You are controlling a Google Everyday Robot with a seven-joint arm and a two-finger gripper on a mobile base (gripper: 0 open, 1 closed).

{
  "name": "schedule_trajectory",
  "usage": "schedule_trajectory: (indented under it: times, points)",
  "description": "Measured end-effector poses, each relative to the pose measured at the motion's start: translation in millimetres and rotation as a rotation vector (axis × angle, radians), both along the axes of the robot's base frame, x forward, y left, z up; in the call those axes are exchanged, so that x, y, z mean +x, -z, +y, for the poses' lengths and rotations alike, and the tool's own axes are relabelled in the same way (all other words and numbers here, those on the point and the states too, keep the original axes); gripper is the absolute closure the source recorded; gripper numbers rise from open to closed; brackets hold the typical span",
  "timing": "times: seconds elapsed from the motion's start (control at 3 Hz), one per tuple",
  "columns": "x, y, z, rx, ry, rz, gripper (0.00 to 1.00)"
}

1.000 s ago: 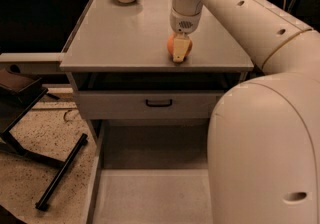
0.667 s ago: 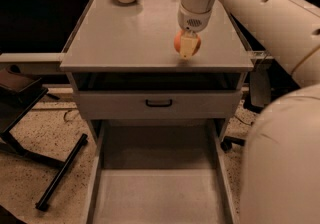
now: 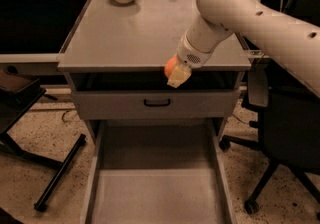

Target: Place orange into middle drawer

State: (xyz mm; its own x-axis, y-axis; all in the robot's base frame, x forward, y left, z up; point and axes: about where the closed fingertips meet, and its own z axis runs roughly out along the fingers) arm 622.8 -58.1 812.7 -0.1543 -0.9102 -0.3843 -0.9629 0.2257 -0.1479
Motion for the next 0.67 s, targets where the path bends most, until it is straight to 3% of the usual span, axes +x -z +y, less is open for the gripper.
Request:
schedule_trajectory:
  times: [0.67]
  points:
    - [-3.8,-2.2,-1.5,0.010,0.008,0.004,1.00]
